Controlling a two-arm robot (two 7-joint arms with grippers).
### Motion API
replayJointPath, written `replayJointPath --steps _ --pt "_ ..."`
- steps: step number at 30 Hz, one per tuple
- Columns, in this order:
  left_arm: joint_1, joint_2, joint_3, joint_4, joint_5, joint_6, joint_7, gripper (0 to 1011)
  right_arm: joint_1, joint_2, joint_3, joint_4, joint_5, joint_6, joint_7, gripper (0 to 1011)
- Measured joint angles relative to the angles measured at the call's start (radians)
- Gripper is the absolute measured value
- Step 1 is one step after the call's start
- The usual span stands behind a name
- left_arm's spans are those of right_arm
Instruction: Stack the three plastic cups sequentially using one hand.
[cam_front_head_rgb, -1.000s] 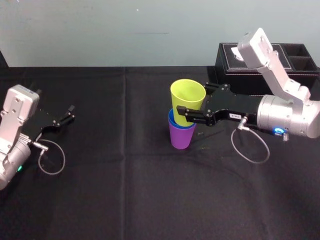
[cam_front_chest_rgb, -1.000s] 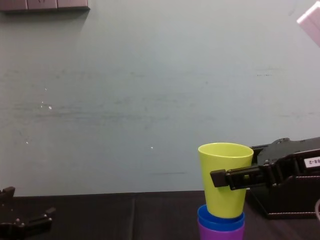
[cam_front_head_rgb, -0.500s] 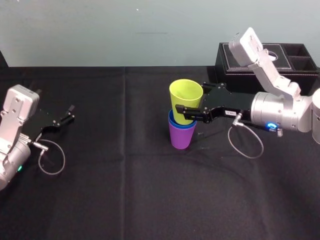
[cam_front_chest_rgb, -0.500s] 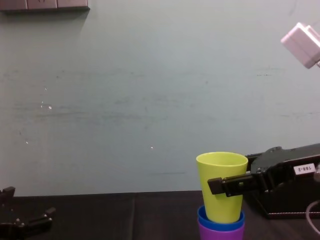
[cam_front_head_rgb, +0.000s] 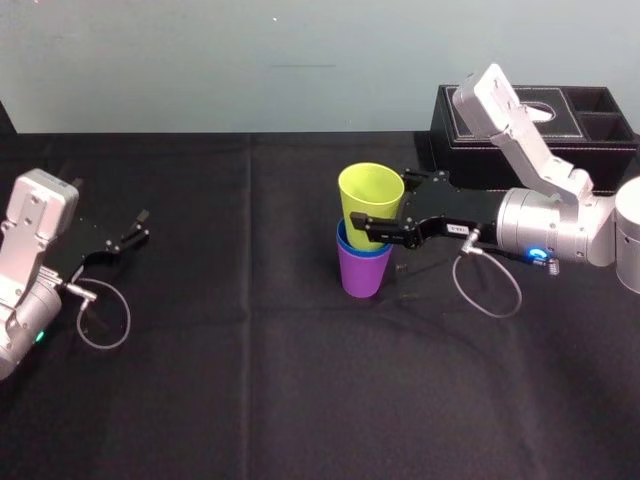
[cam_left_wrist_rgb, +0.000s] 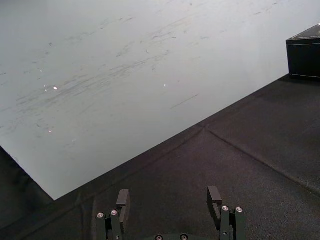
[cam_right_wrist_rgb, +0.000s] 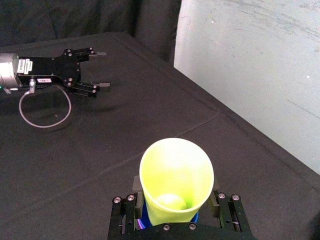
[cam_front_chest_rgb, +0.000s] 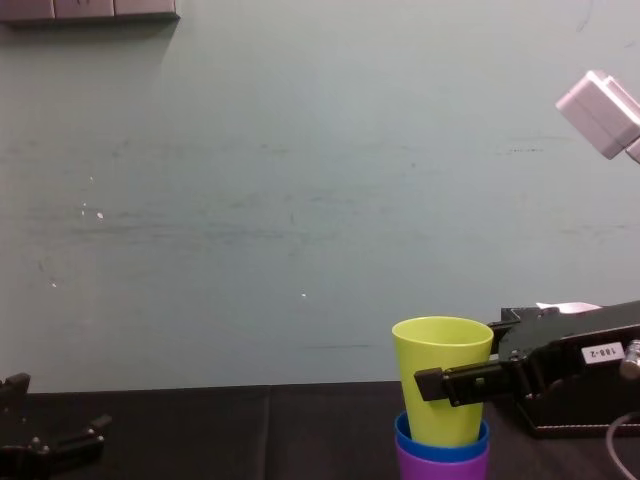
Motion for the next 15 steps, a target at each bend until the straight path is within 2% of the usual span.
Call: replayJointPath --steps 12,15 --pt "0.000 0.000 0.000 0.000 0.000 0.000 0.000 1011 0.000 0.000 0.000 0.000 0.000 0.000 0.000 739" --pt "0.000 0.000 0.000 0.000 0.000 0.000 0.000 1011 0.000 0.000 0.000 0.000 0.000 0.000 0.000 790"
